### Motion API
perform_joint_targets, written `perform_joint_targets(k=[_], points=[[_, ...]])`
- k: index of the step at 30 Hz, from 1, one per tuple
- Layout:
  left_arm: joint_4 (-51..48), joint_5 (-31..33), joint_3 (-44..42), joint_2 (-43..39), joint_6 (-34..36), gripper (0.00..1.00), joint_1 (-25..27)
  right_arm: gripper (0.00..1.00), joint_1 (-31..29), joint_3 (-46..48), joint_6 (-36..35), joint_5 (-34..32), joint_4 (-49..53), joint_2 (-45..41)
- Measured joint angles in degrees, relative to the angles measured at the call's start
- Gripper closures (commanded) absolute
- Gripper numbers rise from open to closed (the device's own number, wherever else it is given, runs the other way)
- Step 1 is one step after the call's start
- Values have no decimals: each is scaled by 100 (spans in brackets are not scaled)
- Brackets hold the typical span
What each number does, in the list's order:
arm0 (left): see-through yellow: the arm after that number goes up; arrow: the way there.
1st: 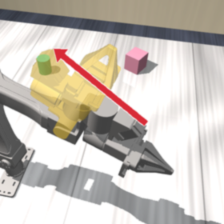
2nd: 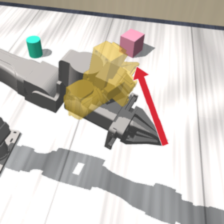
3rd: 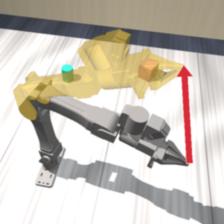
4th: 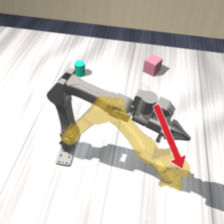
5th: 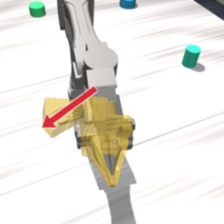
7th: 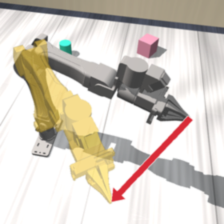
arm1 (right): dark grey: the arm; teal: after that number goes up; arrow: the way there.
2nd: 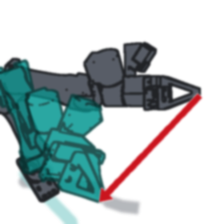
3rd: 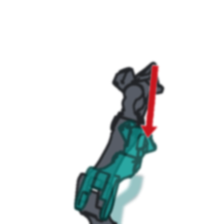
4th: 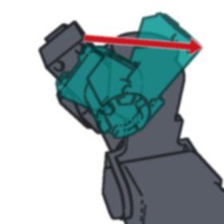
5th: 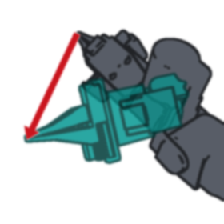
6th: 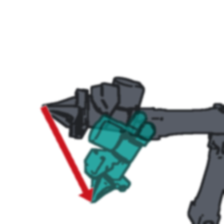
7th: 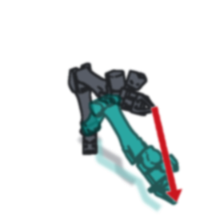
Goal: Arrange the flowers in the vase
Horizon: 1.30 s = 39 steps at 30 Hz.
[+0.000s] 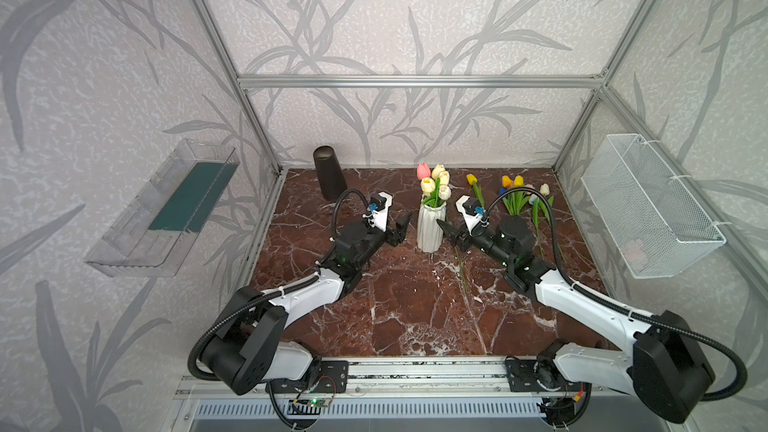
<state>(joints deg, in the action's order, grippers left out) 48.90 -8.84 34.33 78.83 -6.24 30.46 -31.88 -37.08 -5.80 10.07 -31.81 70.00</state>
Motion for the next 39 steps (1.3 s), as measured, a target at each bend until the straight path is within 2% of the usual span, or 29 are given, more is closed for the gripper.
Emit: perform_joint_targets(k=[2,11,16,22,26,30,39], points=[[4,2,-4,2,2,27,-4,17,85,94,111,-20,-92,140],[48,-2,-63,9,9,24,-15,7,216,-168,293,138,-732,1462],[42,-7,-63,9,24,24,-20,7,221,-514,302,295,-1185,2146],[35,2,-111,9,70,23,-26,21,225,-758,234,560,-1794,2785],[44,26,-111,9,116,23,-42,34,247,-931,192,763,-2044,3060],[70,79,-111,15,149,23,-52,38,251,-1060,181,938,-2216,3259],[85,153,-111,142,236,23,-59,56,260,-1119,142,1086,-2385,3370]])
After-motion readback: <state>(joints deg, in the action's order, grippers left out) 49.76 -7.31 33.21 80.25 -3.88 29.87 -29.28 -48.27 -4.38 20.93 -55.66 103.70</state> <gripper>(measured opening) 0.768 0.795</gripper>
